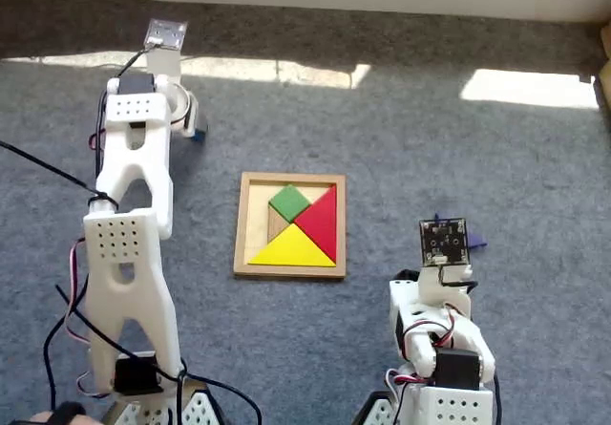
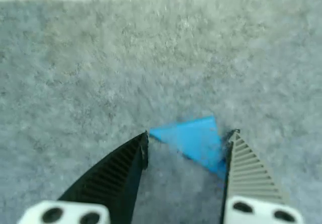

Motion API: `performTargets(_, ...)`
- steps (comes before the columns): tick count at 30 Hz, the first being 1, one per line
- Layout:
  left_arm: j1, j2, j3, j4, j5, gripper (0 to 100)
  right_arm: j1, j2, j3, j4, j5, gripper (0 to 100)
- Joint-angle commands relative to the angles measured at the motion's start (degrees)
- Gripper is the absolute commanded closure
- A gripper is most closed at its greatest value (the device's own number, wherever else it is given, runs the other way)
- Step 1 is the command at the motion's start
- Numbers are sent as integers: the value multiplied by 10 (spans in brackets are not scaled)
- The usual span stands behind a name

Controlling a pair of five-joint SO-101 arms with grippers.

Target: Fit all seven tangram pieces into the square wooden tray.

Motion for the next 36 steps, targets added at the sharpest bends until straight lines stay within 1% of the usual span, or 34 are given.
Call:
performTargets(1,18,-6,-55,115,-18,745,6,-9,47,0,6,988)
performTargets(5,30,-3,-117,222,-48,759,6,-9,48,0,6,988)
performTargets(7,32,-3,-147,249,-47,774,6,-9,48,0,6,988)
performTargets(9,29,-5,-182,258,-36,775,6,-9,48,0,6,988)
performTargets(14,21,1,-269,256,82,771,6,-9,48,0,6,988)
performTargets(18,23,33,-267,255,149,706,6,-9,48,0,6,988)
performTargets(20,20,61,-268,237,183,702,6,-9,48,0,6,988)
performTargets(26,3,127,-268,178,234,702,6,-9,48,0,6,988)
performTargets(30,-7,129,-272,174,249,702,6,-9,48,0,6,988)
performTargets(36,-32,132,-296,163,307,702,6,-9,48,0,6,988)
